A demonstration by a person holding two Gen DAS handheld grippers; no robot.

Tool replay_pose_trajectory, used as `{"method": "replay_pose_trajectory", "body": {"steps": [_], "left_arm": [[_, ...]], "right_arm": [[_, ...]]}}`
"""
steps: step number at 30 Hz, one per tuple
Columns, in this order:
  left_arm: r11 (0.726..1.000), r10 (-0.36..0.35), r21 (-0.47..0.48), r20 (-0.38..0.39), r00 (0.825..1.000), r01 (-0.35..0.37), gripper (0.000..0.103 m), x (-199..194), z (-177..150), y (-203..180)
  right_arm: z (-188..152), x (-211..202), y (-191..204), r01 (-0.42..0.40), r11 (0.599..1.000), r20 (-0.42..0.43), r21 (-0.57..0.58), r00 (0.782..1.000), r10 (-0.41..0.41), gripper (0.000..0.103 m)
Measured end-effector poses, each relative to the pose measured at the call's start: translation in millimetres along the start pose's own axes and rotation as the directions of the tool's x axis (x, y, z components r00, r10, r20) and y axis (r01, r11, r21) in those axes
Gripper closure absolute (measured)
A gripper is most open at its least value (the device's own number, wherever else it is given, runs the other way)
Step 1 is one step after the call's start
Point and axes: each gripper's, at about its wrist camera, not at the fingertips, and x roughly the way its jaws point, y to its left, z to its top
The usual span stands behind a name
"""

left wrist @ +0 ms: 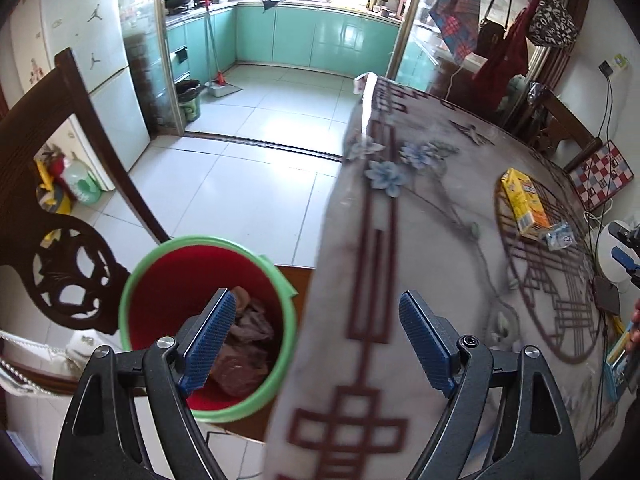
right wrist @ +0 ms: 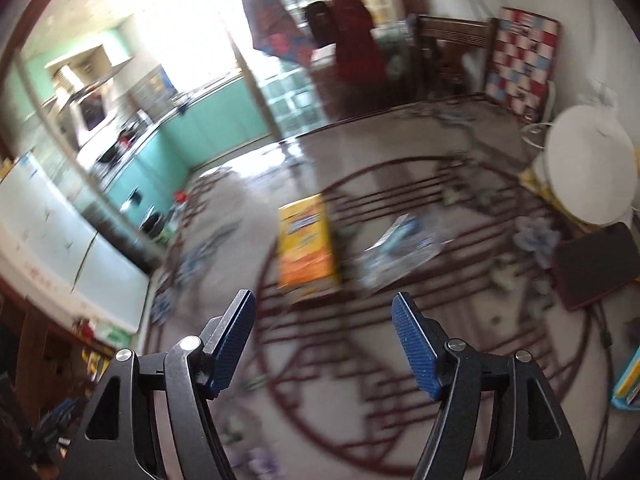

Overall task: Collect trash
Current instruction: 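Grasp the yellow iced-tea carton with the left tool while the right tool grasps a clear plastic wrapper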

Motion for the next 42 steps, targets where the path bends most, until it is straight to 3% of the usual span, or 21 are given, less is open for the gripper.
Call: {"method": "replay_pose_trajectory", "body": {"steps": [3,8,19,27,29,30,31,32,34,37,42], "left_arm": [[1.000,0.002,-0.001,0.000,1.000,-0.002,0.019,-2.9,-2.6,-31.6],[1.000,-0.002,0.014,0.003,1.000,0.002,0.019,-9.4,-6.4,-85.3],[0.996,0.022,0.091,-0.011,1.000,-0.020,0.019,-4.8,-5.3,-164.5],[0.989,-0.015,0.150,-0.009,1.000,0.016,0.019,12.4,25.8,-216.3],[0.985,-0.034,0.168,-0.013,0.999,0.035,0.019,22.2,37.4,-232.8],[0.983,-0.046,0.179,-0.017,0.999,0.049,0.018,28.6,43.6,-241.9],[0.980,-0.056,0.188,-0.025,0.998,0.060,0.017,36.5,50.6,-250.8],[0.979,-0.065,0.191,-0.032,0.997,0.070,0.017,46.5,58.0,-260.5],[0.979,-0.082,0.185,-0.052,0.995,0.090,0.017,66.2,73.5,-277.5],[0.978,-0.111,0.169,-0.077,0.991,0.122,0.015,94.0,90.7,-298.7],[0.975,-0.083,0.193,-0.157,0.984,0.113,0.015,146.7,103.8,-337.3]], "right_arm": [[21.7,20.3,-35.1,0.048,0.998,-0.014,0.031,0.999,-0.047,0.030],[46.8,60.6,-66.2,0.037,0.997,-0.052,0.069,0.998,-0.034,0.030],[54.1,125.2,-66.4,0.019,0.999,-0.143,0.041,0.990,-0.013,0.030],[44.6,151.4,-69.9,-0.037,0.999,-0.221,0.008,0.975,0.037,0.032],[40.3,158.4,-73.2,-0.068,0.998,-0.249,0.016,0.966,0.070,0.051],[37.6,163.7,-75.8,-0.090,0.995,-0.270,0.031,0.958,0.095,0.067],[35.4,166.3,-77.6,-0.111,0.993,-0.270,0.042,0.956,0.118,0.076],[34.8,167.2,-78.4,-0.120,0.992,-0.265,0.043,0.956,0.127,0.078],[33.6,169.1,-81.2,-0.156,0.986,-0.265,0.057,0.950,0.166,0.094],[34.9,161.4,-86.4,-0.186,0.981,-0.223,0.064,0.955,0.195,0.094],[41.3,133.3,-102.5,-0.196,0.977,-0.139,0.082,0.969,0.206,0.101]]}}
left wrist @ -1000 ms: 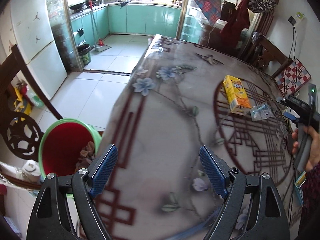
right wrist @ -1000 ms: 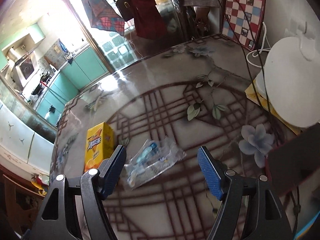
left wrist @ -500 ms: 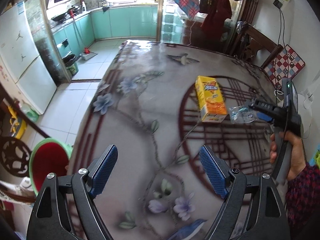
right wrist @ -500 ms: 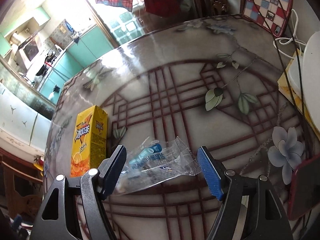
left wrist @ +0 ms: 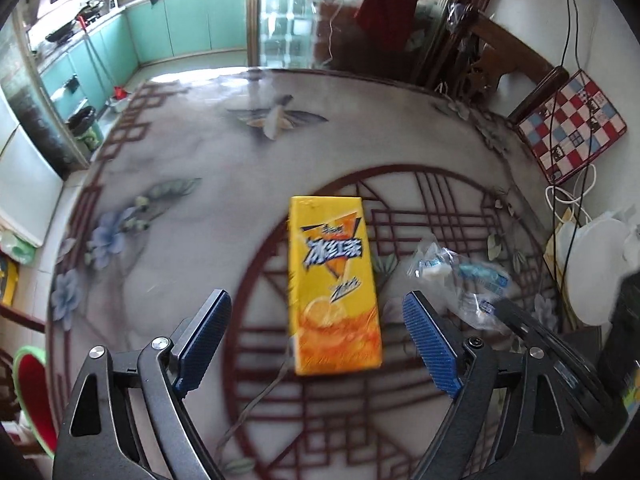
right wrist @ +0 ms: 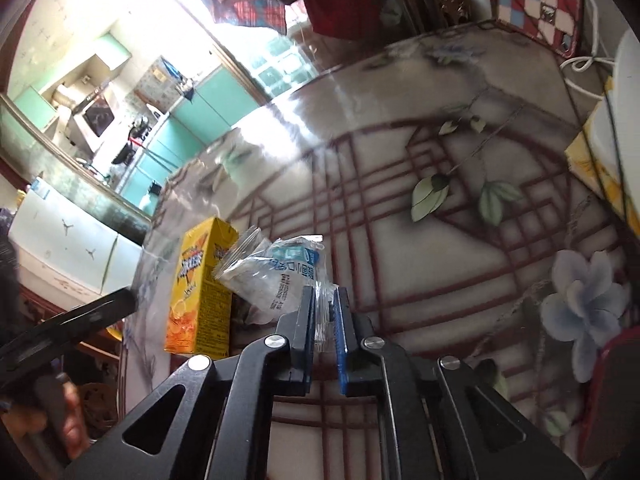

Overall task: Collect trash
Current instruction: 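Grasp the yellow iced-tea carton with the left tool while the right tool grasps a clear plastic wrapper, then carry the carton and wrapper over the red bucket and open both tools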

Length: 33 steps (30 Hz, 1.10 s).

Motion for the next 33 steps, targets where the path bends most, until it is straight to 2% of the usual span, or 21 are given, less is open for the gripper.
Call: {"method": "replay_pose_trajectory", "body": {"steps": [7,8,9,12,17,23,26,33], "left_arm": [[0.997,0.049,0.058,-0.056,0.997,-0.045,0.017,40.8,3.0,-20.6],[0.998,0.048,0.052,-0.057,0.997,-0.045,0.033,42.8,2.3,-19.1],[0.997,0.059,0.044,-0.062,0.996,-0.056,0.044,44.3,-0.4,-17.9],[0.999,0.032,0.039,-0.069,0.997,-0.030,0.047,41.1,-5.7,-15.1],[1.000,0.011,0.018,0.004,1.000,-0.011,0.048,-3.3,-24.6,0.2],[0.999,0.008,0.046,0.078,0.997,-0.012,0.048,-70.3,-70.2,27.3],[0.999,0.024,0.044,0.090,0.996,-0.028,0.047,-94.4,-97.6,42.6],[0.997,0.074,-0.038,0.095,0.993,-0.071,0.047,-124.2,-148.8,78.1]], "right_arm": [[-5.7,-46.5,-13.5,0.029,0.999,0.086,0.020,0.996,-0.031,0.101],[-6.4,-50.7,-14.5,0.031,0.999,0.088,0.021,0.996,-0.033,0.101],[-7.6,-53.3,-14.1,0.032,0.999,0.089,0.023,0.995,-0.034,0.101],[-10.1,-60.9,-11.9,0.026,0.999,0.089,0.023,0.996,-0.028,0.101],[-17.6,-82.9,4.7,0.001,1.000,0.104,-0.013,0.995,0.000,0.101],[-40.7,-106.6,41.9,-0.047,0.996,0.106,-0.073,0.993,0.054,0.101],[-55.1,-117.3,60.0,-0.060,0.993,0.098,-0.104,0.993,0.070,0.101],[-94.1,-132.5,92.6,-0.070,0.986,0.058,-0.155,0.995,0.079,0.101]]}}
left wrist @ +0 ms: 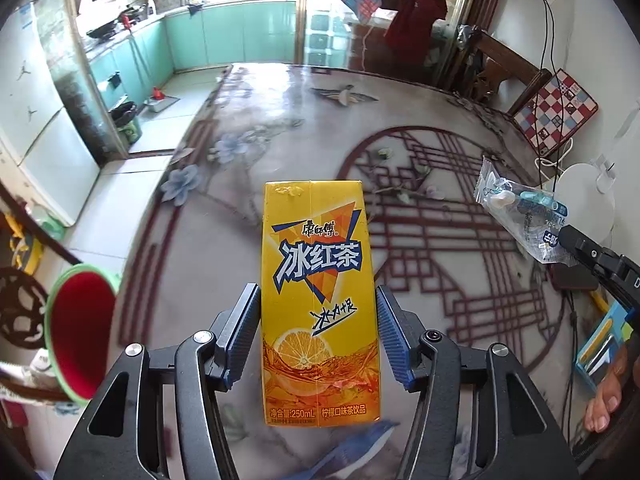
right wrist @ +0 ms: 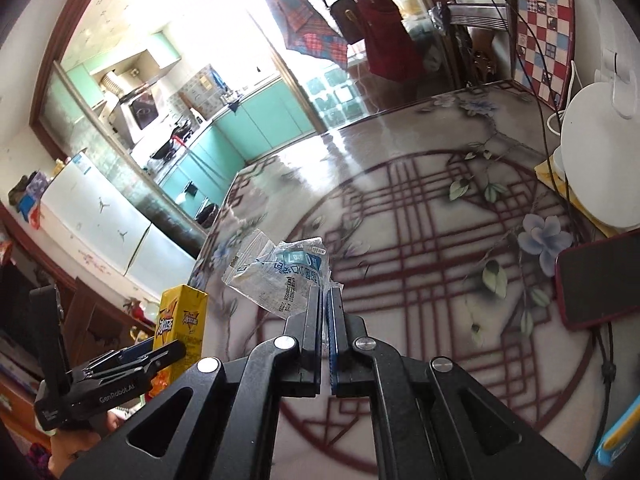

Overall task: Collect trash
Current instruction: 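Carry the carton and wrapper over the red bucket and open both tools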

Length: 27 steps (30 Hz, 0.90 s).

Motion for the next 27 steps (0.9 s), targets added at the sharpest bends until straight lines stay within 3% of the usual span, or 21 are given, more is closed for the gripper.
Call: {"method": "replay_pose_trajectory", "body": {"steps": [11,27], "left_arm": [[0.995,0.017,-0.094,0.008,1.000,-0.017,0.046,-22.8,-38.9,52.6],[0.982,0.071,-0.180,0.027,0.997,-0.065,0.046,-41.9,-59.4,144.5]], "right_arm": [[-36.3,2.3,56.6,-0.036,0.996,-0.046,-0.083,0.998,0.033,0.101],[-56.0,17.7,134.6,-0.060,0.985,-0.061,-0.160,0.997,0.050,0.101]]}}
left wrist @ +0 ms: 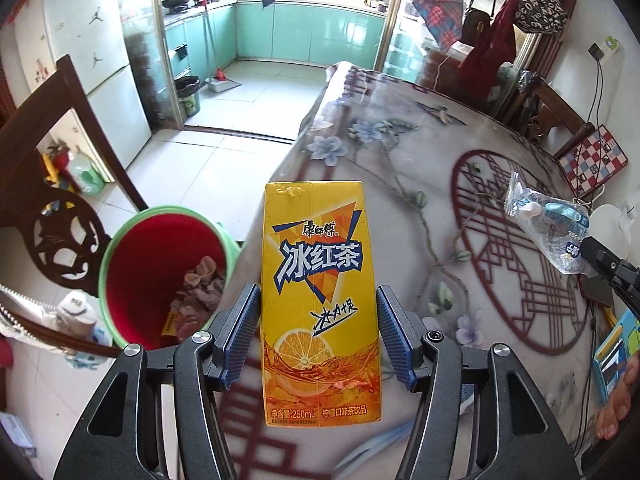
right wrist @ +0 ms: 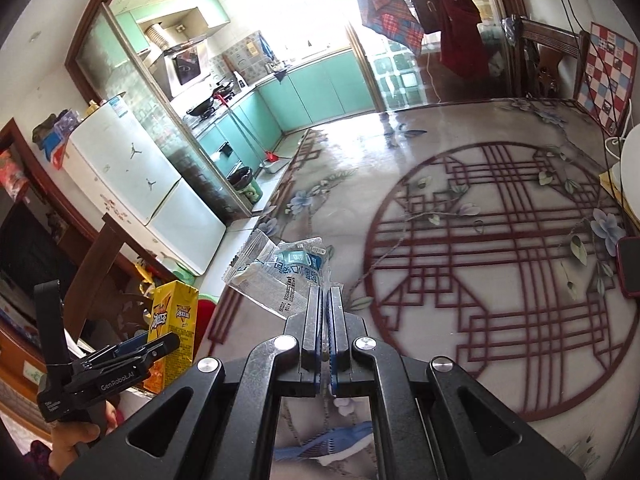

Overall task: Collect trash
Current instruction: 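Carry the carton and wrapper over the red bucket and open both tools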

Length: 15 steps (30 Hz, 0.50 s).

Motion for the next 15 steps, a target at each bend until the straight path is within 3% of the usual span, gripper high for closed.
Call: {"method": "replay_pose_trajectory", "body": {"steps": [15], "left_arm": [[0.998,0.033,-0.051,0.001,0.999,-0.033,0.046,0.3,0.2,88.4]], "right_arm": [[-12.7,32.7,95.7,-0.027,0.994,-0.027,-0.108,0.999,0.024,0.101]]}}
